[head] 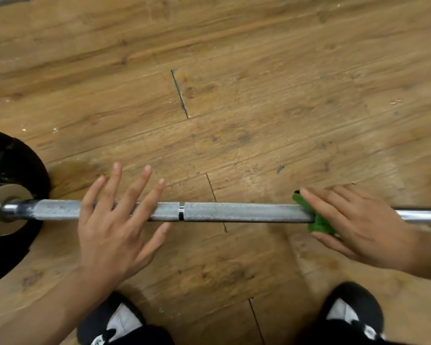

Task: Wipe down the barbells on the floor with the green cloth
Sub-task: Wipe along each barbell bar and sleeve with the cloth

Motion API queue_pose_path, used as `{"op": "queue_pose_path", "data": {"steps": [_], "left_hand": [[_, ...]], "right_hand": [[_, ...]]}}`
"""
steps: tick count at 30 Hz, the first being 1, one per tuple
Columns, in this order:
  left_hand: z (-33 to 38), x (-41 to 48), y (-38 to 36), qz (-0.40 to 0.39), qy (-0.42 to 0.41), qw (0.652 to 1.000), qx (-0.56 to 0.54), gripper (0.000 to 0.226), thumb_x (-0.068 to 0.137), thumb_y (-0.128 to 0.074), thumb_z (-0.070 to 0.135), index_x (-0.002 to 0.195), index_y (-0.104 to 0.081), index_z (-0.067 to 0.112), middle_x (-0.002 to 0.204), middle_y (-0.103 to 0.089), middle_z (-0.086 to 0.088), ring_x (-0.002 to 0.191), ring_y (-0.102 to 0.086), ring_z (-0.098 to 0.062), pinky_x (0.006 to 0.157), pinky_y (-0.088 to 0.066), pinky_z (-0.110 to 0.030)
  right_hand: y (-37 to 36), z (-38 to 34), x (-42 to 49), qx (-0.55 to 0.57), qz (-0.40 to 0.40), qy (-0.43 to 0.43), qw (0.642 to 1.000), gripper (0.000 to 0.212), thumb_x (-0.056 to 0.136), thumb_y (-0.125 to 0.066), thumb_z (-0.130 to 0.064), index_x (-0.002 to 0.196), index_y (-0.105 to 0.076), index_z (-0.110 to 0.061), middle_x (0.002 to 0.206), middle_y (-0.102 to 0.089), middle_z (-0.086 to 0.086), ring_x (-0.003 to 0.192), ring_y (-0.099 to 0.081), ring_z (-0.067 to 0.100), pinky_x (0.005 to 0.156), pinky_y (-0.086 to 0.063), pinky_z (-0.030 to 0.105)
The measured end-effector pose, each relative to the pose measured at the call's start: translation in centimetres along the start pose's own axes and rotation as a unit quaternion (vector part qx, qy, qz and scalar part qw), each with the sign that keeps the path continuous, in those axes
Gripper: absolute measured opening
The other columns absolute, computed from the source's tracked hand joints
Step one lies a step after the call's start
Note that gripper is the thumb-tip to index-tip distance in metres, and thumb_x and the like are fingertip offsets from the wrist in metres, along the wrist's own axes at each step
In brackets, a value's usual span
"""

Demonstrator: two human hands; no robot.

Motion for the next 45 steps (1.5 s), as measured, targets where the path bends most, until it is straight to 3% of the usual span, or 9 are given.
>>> {"op": "queue_pose_path", "data": {"steps": [8,17,20,24,30,33,36,40,45], "left_hand": [[-1.3,3.6,-0.6,-0.017,0.012,1.000,-0.003,0.068,0.105,-0.037,0.061,0.144,-0.062,0.011,0.149,-0.059,-0.014,0.147,-0.041,-0.047,0.105,-0.042,-0.059],[-2.2,7.0,-1.7,-0.012,0.019,1.000,-0.011,0.077,0.100,-0.034,0.072,0.135,-0.069,0.012,0.145,-0.064,-0.010,0.145,-0.047,-0.044,0.101,-0.043,-0.053],[-2.7,8.3,-2.0,-0.027,0.015,0.999,-0.022,0.080,0.100,-0.030,0.077,0.122,-0.072,0.012,0.127,-0.073,-0.007,0.134,-0.059,-0.039,0.083,-0.045,-0.047],[-3.3,10.0,-2.3,-0.060,0.029,0.998,-0.023,0.079,0.101,-0.025,0.076,0.119,-0.072,0.015,0.111,-0.076,-0.004,0.125,-0.066,-0.035,0.081,-0.046,-0.046],[-4.1,12.9,-2.3,-0.075,0.038,0.996,-0.011,0.079,0.102,-0.020,0.074,0.104,-0.072,0.016,0.087,-0.073,-0.003,0.075,-0.067,-0.034,0.065,-0.047,-0.041],[-4.5,13.9,-2.7,-0.062,0.047,0.996,-0.033,0.084,0.101,-0.017,0.076,0.120,-0.072,0.017,0.106,-0.077,-0.004,0.110,-0.071,-0.036,0.086,-0.052,-0.045],[-4.6,14.9,-3.2,-0.065,0.057,0.995,-0.047,0.088,0.099,-0.015,0.078,0.138,-0.066,0.017,0.133,-0.071,-0.007,0.140,-0.054,-0.037,0.117,-0.038,-0.056],[-4.9,16.3,-3.5,-0.076,0.065,0.994,-0.041,0.087,0.098,-0.019,0.077,0.147,-0.060,0.018,0.147,-0.062,-0.009,0.148,-0.044,-0.036,0.122,-0.030,-0.058],[-5.2,17.4,-3.9,-0.099,0.076,0.991,-0.040,0.088,0.099,-0.014,0.076,0.150,-0.056,0.018,0.152,-0.057,-0.011,0.151,-0.039,-0.037,0.125,-0.026,-0.058]], "right_hand": [[-1.5,-3.6,9.7,-0.029,0.047,0.084,0.995,0.060,0.108,-0.045,-0.029,0.156,-0.027,0.004,0.133,-0.057,0.021,0.108,-0.057,0.034,0.094,-0.051,0.044],[-1.5,-1.0,8.6,-0.113,0.047,0.009,0.992,0.062,0.103,-0.049,-0.018,0.157,-0.028,0.005,0.140,-0.051,0.027,0.110,-0.053,0.042,0.093,-0.044,0.052],[-1.7,-0.7,10.6,-0.104,0.044,-0.022,0.993,0.064,0.105,-0.041,-0.036,0.154,-0.030,0.004,0.133,-0.056,0.023,0.099,-0.060,0.039,0.080,-0.052,0.049],[-1.8,-1.1,13.8,-0.105,0.050,-0.042,0.992,0.069,0.104,-0.040,-0.043,0.154,-0.029,0.003,0.125,-0.060,0.019,0.095,-0.060,0.035,0.076,-0.050,0.045],[-1.0,-0.3,17.3,-0.029,0.091,-0.030,0.995,0.068,0.099,-0.053,-0.043,0.147,-0.040,0.004,0.128,-0.061,0.019,0.099,-0.064,0.034,0.077,-0.056,0.040],[-0.4,3.1,14.0,-0.045,0.076,-0.020,0.996,0.062,0.098,-0.044,-0.041,0.142,-0.042,0.003,0.123,-0.061,0.021,0.100,-0.063,0.035,0.076,-0.059,0.041],[-0.1,6.6,10.5,-0.050,0.053,-0.086,0.994,0.063,0.097,-0.046,-0.042,0.146,-0.041,-0.003,0.125,-0.058,0.018,0.098,-0.060,0.039,0.083,-0.053,0.050],[-0.6,7.6,11.5,-0.067,0.050,-0.164,0.983,0.059,0.101,-0.039,-0.047,0.134,-0.056,-0.001,0.116,-0.059,0.021,0.090,-0.059,0.046,0.077,-0.050,0.055],[-0.9,4.0,19.0,-0.079,0.078,-0.106,0.988,0.058,0.104,-0.035,-0.051,0.129,-0.054,-0.002,0.104,-0.061,0.017,0.082,-0.059,0.039,0.073,-0.051,0.048]]}}
Point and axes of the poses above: each hand's wrist, its own x-axis towards the middle knuckle, its own y-axis out of the back of the hand, z = x × y, the point moved 5 cm from there along x, towards the middle knuckle
